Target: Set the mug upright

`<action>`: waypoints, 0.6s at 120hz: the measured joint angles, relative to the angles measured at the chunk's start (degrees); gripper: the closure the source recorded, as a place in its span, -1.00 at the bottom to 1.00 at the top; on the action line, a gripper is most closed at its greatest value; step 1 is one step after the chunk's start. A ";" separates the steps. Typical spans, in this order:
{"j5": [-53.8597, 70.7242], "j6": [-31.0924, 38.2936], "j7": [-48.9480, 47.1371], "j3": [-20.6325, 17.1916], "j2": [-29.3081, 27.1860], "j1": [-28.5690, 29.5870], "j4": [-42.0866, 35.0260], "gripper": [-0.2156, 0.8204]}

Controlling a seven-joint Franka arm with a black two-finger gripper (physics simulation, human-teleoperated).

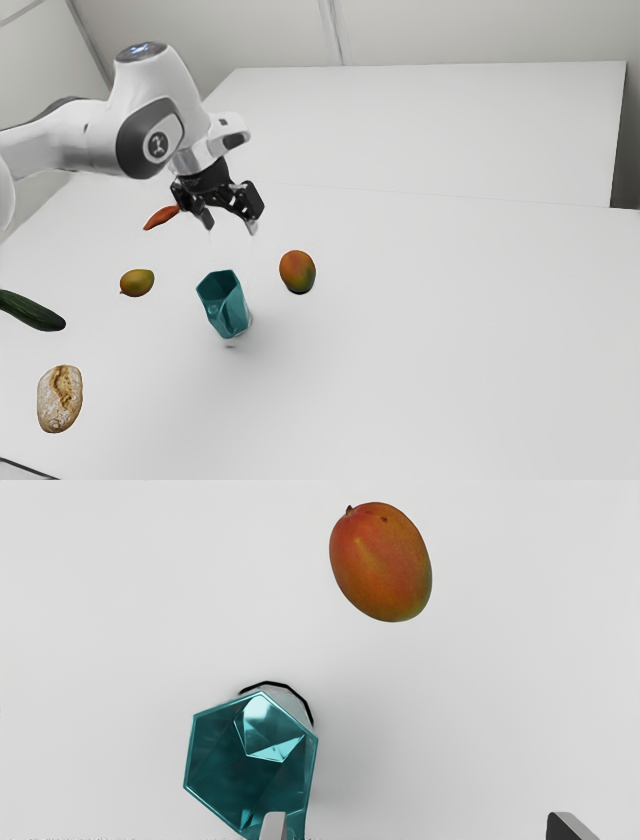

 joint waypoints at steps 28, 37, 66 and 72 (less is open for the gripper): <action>-0.59 -8.01 -0.07 0.00 3.94 0.09 8.80 -0.53; -0.58 -10.25 -0.09 0.00 5.23 0.06 12.00 -0.53; -0.12 -16.38 -0.10 -0.08 7.27 -0.24 20.12 -0.54; -0.01 -17.74 -0.09 -0.09 7.49 -0.32 21.90 -0.54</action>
